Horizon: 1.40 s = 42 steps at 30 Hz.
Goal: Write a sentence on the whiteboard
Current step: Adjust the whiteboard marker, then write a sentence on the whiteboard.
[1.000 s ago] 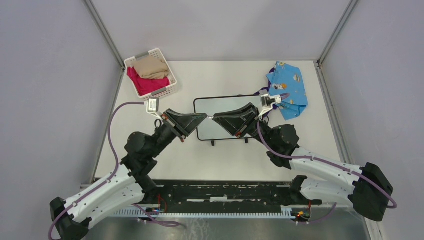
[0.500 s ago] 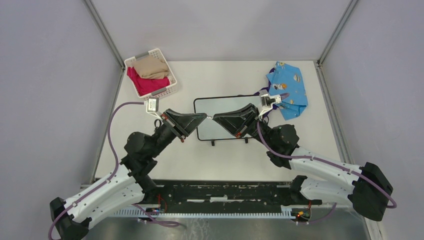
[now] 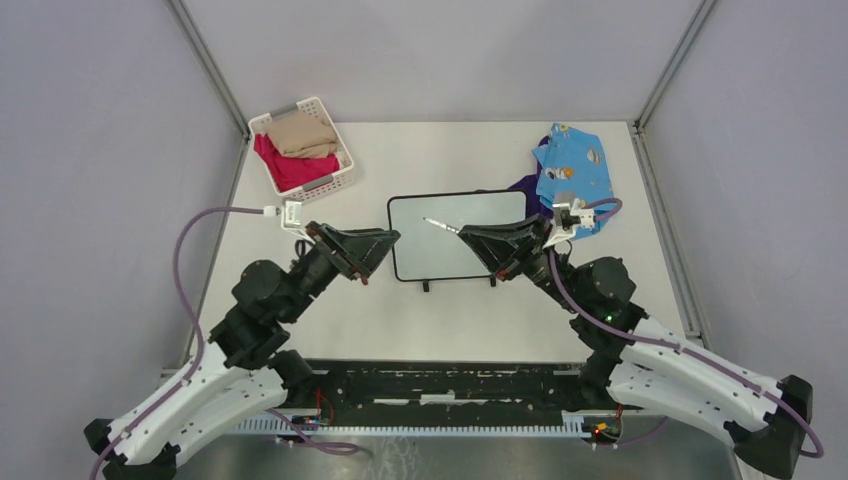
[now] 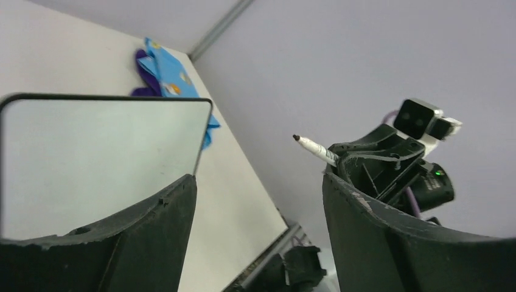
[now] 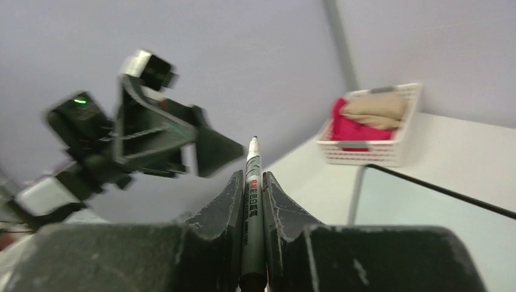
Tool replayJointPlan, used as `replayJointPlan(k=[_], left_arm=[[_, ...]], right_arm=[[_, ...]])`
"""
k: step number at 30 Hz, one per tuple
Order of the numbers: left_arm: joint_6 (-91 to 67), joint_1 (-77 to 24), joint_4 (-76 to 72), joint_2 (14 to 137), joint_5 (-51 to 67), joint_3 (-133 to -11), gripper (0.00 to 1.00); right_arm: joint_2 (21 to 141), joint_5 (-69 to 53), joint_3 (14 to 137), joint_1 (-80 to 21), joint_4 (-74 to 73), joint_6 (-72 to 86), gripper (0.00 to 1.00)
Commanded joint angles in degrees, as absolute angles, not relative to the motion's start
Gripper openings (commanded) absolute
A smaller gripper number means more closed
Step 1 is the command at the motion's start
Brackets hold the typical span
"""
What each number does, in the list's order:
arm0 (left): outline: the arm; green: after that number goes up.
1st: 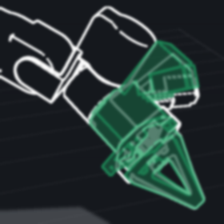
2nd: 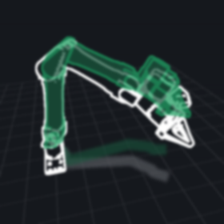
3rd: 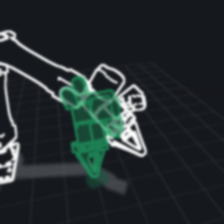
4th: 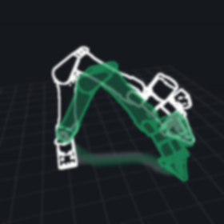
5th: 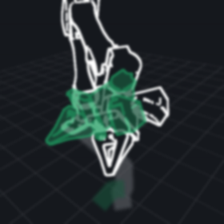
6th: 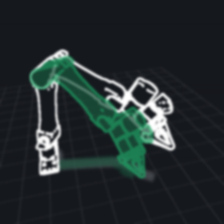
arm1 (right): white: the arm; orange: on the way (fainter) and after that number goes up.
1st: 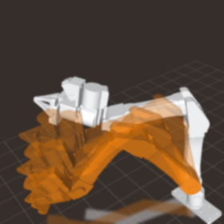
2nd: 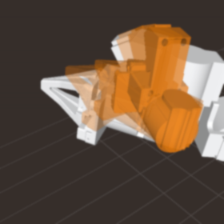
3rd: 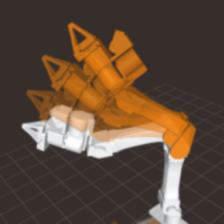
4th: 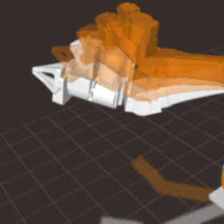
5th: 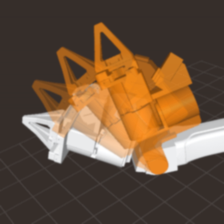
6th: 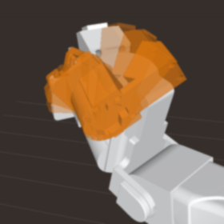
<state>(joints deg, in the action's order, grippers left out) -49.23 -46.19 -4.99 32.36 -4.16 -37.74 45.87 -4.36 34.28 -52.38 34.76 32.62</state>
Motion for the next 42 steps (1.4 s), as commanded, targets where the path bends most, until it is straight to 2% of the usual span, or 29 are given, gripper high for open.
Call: replayJointPlan(k=[1, 6, 9, 11, 12, 14, 24, 31, 35, 38, 42], left_arm=[[-33.41, -46.06, 13.34, 28.94, -16.34, -45.06, 0.82], [-23.67, -46.05, 22.94, 29.6, -23.31, -47.4, 0.82], [-23.05, -46.06, 23.84, 29.62, -27.67, -46.47, 0.83], [-23.2, -46.05, 23.17, 29.43, -30.31, -45.53, 0.88], [-22.53, -46.05, 22.59, 29.29, -30.63, -44.96, 0.94], [-19.69, -46.05, 21.07, 29.37, -30.7, -43.72, 0.97], [-8.11, -45.97, 14.42, 39.16, -27.94, -43.29, 1.0], [-11.52, -43.49, 9.55, 45.35, -21.12, -41.31, 1.0], [-17.42, -30.76, 7.66, 45.24, -8.73, -40.53, 1.0], [-21.29, -27.06, 7.11, 46.63, -4.51, -41.76, 1.0], [-27.76, -21.18, 4.15, 49.83, 4.2, -42.5, 1.0]], right_arm=[[40.71, 9.25, 38.42, -52.45, 13.45, 16.3, 0.0], [37.81, 17.79, 37.51, -52.95, 5.6, 9.37, 0.0], [38.0, 21.71, 36.3, -53.19, 3.58, 7.34, 0.0], [38.52, 23.2, 35.61, -53.11, 3.02, 6.73, 0.0], [38.9, 23.58, 35.19, -53.13, 2.9, 6.69, 0.0], [39.5, 23.79, 34.37, -53.17, 3.61, 6.77, 0.0], [41.09, 24.83, 30.24, -53.13, 7.03, 6.24, 0.0], [40.0, 21.31, 27.31, -53.1, 11.07, 6.38, 0.0], [40.19, 18.32, 26.94, -53.02, 13.21, 7.11, 0.0], [41.14, 17.16, 27.25, -53.66, 15.22, 7.73, 0.0], [43.83, 24.96, 28.14, -59.72, 17.39, 6.8, 0.0]])
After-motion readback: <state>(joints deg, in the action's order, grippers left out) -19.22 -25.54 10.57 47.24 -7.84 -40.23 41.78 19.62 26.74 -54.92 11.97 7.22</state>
